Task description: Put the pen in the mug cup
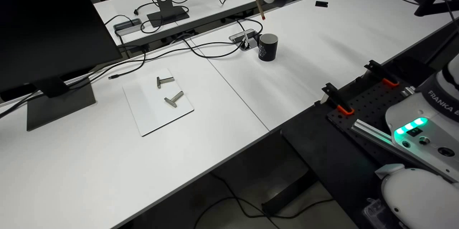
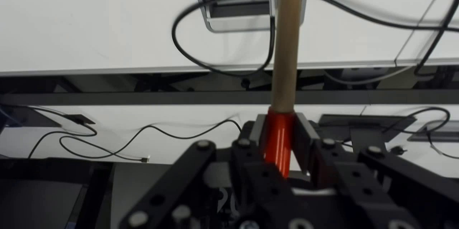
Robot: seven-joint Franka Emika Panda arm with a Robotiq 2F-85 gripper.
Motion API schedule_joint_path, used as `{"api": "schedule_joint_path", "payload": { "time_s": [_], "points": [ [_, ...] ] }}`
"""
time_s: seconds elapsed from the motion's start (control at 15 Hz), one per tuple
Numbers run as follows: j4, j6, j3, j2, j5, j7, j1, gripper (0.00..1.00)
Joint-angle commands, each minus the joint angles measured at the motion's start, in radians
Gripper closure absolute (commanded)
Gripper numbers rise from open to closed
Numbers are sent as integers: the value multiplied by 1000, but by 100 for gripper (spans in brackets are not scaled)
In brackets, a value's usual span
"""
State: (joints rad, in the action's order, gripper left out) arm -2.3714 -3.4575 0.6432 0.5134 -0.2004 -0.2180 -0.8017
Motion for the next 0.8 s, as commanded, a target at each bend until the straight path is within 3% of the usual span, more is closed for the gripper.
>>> {"api": "schedule_joint_path", "payload": {
  "time_s": [0.0, 0.27, 0.33, 0.4, 0.73],
  "points": [
    [107, 4, 126, 136, -149, -61, -190, 92],
    [104, -5, 186, 227, -227, -105, -299, 92],
    [92, -5, 194, 241, -222, -101, -313, 92],
    [81, -5, 171, 239, -274, -19, -306, 92],
    [40, -3, 213, 318, -382, -31, -368, 92]
  ]
}}
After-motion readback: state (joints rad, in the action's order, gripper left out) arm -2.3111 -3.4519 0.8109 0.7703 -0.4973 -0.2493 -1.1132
